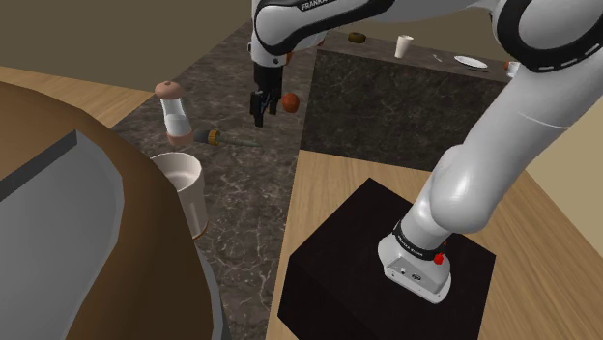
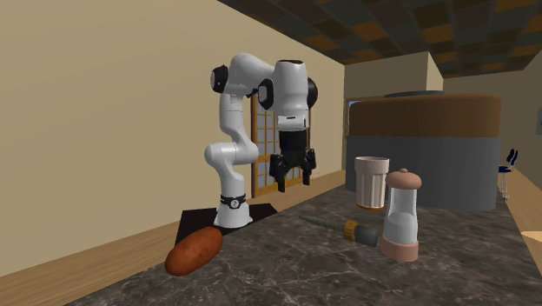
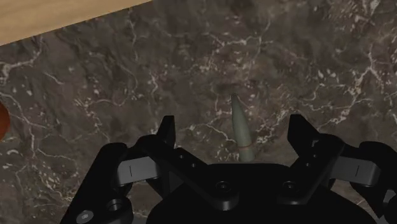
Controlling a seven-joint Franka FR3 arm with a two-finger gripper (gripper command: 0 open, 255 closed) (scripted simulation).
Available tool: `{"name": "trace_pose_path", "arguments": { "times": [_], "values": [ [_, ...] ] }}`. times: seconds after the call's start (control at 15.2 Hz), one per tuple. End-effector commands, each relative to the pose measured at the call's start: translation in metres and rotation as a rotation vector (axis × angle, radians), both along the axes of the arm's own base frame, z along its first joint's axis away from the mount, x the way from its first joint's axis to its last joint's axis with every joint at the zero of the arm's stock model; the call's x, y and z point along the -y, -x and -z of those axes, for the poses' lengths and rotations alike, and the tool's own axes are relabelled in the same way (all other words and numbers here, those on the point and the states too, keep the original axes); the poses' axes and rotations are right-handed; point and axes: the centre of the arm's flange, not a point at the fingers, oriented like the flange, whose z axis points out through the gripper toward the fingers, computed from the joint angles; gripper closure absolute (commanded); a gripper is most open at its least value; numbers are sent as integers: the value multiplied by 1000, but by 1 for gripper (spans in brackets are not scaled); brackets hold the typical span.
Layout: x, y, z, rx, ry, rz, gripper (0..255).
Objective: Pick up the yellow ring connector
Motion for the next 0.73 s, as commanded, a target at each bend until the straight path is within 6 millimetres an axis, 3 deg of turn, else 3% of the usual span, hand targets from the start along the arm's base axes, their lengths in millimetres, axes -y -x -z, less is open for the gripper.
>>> {"name": "trace_pose_path", "arguments": {
  "times": [0.0, 0.4, 0.66],
  "values": [
    [-16, -18, 12, 9, -8, -37, 0],
    [-65, -66, 43, 33, -27, -146, 0],
    [-67, -68, 60, 34, -28, -150, 0]
  ]
}}
